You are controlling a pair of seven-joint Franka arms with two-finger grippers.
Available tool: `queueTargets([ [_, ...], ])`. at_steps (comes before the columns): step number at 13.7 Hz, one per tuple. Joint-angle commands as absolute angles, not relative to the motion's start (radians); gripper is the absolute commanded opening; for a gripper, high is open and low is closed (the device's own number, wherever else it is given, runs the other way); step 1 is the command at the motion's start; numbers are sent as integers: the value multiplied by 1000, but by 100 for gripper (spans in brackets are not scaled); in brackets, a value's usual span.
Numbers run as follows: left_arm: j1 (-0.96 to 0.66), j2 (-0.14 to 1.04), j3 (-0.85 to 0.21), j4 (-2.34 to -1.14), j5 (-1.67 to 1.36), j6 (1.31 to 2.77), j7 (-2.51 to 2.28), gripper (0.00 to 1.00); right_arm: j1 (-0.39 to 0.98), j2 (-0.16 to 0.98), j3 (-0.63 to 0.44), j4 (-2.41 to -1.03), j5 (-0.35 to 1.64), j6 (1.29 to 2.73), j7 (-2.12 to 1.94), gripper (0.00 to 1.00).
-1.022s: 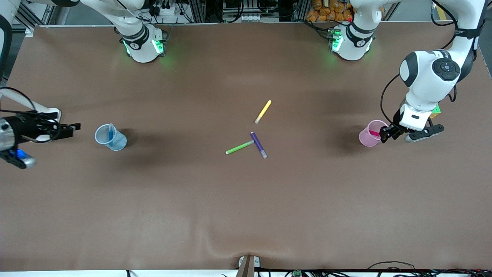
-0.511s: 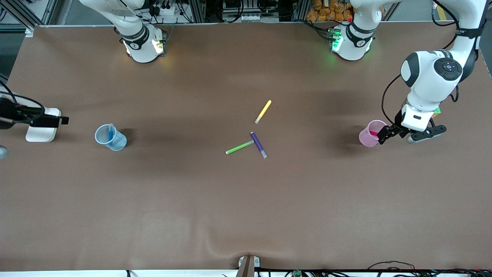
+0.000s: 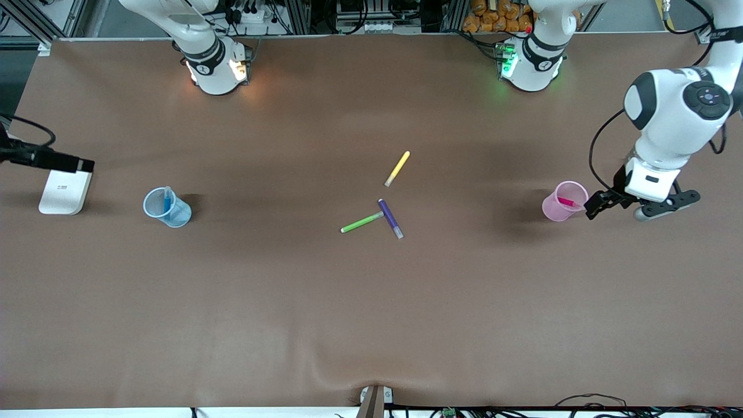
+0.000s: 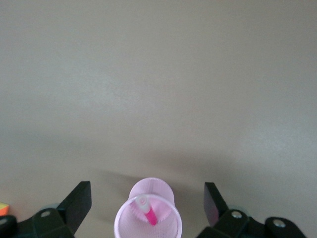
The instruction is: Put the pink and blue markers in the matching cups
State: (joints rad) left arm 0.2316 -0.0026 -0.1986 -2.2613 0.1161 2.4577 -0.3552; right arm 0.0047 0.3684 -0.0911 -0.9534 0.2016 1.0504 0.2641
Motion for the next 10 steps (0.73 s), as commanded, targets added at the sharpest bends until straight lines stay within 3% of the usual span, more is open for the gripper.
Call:
queueTargets([
  [1, 239, -14, -210, -2165, 130, 2311, -341, 100, 43, 302, -90, -1001, 143, 1075, 201, 100],
  [4, 233, -15, -210, -2053, 115, 2168, -305, 100, 32, 169, -98, -1197, 123, 1190, 72, 100],
  [7, 230, -14, -225, -1955, 115, 2051, -293, 100, 25, -62, -98, -1539, 94, 1403, -38, 100],
  [10, 229, -12, -233, -1855, 85, 1956, -221, 100, 31, -107, -92, -1606, 55, 1439, -87, 100],
])
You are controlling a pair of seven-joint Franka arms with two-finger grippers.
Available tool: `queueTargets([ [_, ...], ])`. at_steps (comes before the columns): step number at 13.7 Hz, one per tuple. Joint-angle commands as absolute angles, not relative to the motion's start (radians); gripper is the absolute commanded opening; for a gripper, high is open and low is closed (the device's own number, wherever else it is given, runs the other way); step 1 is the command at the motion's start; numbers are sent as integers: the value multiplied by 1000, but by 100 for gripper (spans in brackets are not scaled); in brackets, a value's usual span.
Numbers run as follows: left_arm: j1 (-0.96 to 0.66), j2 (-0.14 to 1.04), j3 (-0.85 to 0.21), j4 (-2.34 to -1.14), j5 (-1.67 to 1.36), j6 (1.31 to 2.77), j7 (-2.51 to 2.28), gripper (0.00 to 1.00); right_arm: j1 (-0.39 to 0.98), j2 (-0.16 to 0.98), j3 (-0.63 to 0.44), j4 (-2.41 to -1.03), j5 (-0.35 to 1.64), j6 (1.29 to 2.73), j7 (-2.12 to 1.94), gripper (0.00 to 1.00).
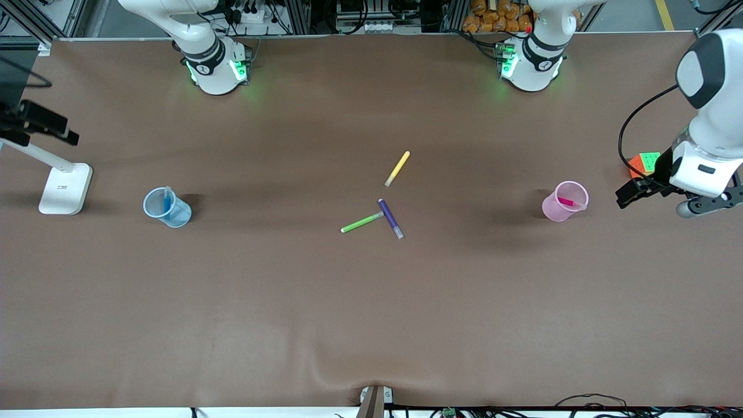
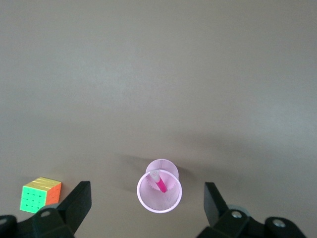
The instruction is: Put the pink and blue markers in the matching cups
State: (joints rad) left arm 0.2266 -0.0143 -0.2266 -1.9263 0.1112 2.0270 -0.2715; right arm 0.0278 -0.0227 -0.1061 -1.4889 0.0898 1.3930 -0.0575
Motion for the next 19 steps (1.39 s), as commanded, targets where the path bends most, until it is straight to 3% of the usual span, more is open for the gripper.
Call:
queueTargets([
  [1, 230, -9, -232, -1824, 48, 1927, -207, 100, 40, -109, -89, -1606, 29, 1437, -87, 100],
  [7, 229, -15, -236, -1720, 28, 1764, -186, 100, 60, -83, -89, -1534, -76, 1437, -176, 100],
  [10, 233, -44, -296, -1713, 28, 1691, -195, 100, 44, -80, -94, -1534, -68, 1437, -184, 100],
  [16, 238, -77, -293, -1695, 28, 1635, -193, 100, 48, -61, -94, -1502, -63, 1439, -179, 100],
  [19, 242, -69, -282, -1620, 29, 1553, -184, 100, 48, -37, -94, -1471, -63, 1437, -178, 100],
])
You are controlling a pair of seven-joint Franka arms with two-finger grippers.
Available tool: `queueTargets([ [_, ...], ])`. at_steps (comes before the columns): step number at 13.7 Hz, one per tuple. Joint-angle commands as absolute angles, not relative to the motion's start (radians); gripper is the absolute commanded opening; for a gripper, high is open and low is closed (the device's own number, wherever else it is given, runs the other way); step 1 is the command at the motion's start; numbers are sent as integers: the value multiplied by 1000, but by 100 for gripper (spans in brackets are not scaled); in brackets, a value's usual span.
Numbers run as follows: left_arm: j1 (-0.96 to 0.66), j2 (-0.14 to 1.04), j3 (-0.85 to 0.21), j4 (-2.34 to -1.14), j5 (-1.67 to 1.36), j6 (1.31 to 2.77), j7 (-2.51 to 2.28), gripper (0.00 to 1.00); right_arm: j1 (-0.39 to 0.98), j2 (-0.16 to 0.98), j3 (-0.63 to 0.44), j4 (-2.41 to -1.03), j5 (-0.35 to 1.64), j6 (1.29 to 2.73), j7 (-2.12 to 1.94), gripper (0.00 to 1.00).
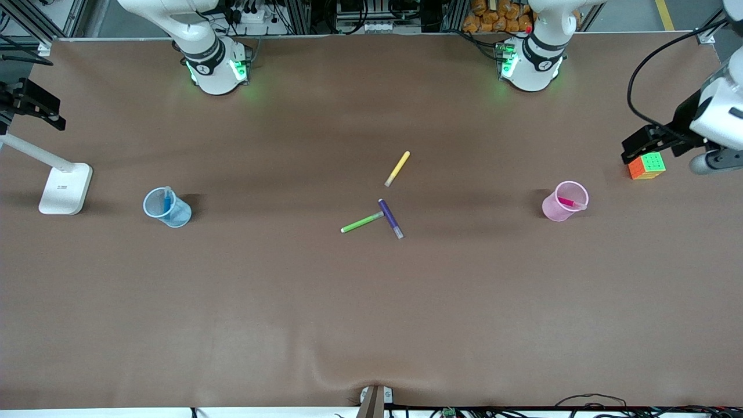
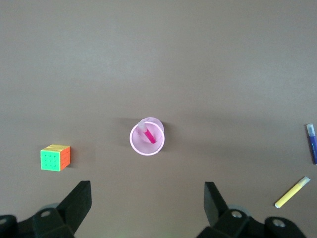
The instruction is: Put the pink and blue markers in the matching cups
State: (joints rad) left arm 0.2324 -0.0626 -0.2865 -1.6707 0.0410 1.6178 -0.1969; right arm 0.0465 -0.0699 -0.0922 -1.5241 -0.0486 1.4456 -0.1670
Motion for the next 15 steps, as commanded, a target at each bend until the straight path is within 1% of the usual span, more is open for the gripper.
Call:
queueTargets([
  [1, 241, -71, -282, -1618, 28, 1546, -183, 100, 46, -29, -94, -1453, -61, 1436, -178, 100],
  [4, 239, -74, -284, -1618, 26, 1543, -158, 100, 46, -28, -92, -1454, -57, 1419, -173, 100],
  [6, 239, -75, -284, -1618, 26, 1543, -126, 100, 48, -29, -95, -1456, 20, 1408, -164, 100],
  [7, 239, -75, -284, -1618, 26, 1542, -127, 100, 48, -29, -95, -1457, 28, 1401, -141, 100],
  [13, 239, -75, -285, -1615, 25, 1532, -127, 100, 49, -31, -94, -1460, 28, 1399, -126, 100],
  [15, 238, -72, -285, -1594, 25, 1532, -136, 100, 46, -31, -95, -1460, 28, 1399, -127, 100],
])
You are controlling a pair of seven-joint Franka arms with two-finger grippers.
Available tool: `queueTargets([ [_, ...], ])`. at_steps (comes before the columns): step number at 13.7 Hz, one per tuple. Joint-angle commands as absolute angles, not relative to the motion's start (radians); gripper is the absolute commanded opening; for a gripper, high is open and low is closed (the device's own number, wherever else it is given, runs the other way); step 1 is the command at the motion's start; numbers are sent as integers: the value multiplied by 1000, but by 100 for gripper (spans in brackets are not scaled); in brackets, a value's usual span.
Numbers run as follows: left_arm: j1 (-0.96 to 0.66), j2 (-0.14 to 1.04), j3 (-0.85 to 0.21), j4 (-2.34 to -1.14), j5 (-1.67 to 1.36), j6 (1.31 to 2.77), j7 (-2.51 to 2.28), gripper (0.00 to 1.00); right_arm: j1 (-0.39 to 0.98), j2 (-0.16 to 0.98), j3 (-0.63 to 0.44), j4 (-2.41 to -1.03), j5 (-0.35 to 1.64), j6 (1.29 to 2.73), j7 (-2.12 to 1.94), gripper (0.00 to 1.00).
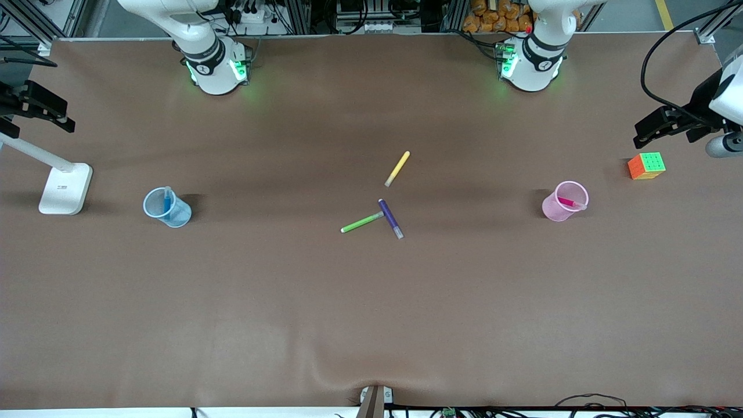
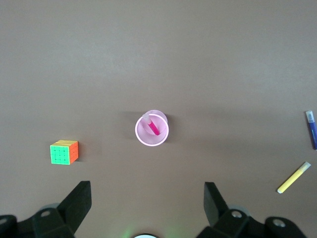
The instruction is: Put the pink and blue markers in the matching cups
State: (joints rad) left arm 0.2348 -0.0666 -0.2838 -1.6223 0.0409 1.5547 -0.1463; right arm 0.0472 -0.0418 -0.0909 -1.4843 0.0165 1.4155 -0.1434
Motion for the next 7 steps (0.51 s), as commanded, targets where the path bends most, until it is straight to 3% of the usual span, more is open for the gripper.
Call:
queueTargets([
  [1, 238, -71, -287, -1586, 25, 1532, -140, 100, 45, -31, -95, -1460, 28, 1399, -127, 100],
  [7, 238, -58, -284, -1568, 15, 1532, -144, 100, 44, -29, -95, -1463, 28, 1399, -126, 100],
])
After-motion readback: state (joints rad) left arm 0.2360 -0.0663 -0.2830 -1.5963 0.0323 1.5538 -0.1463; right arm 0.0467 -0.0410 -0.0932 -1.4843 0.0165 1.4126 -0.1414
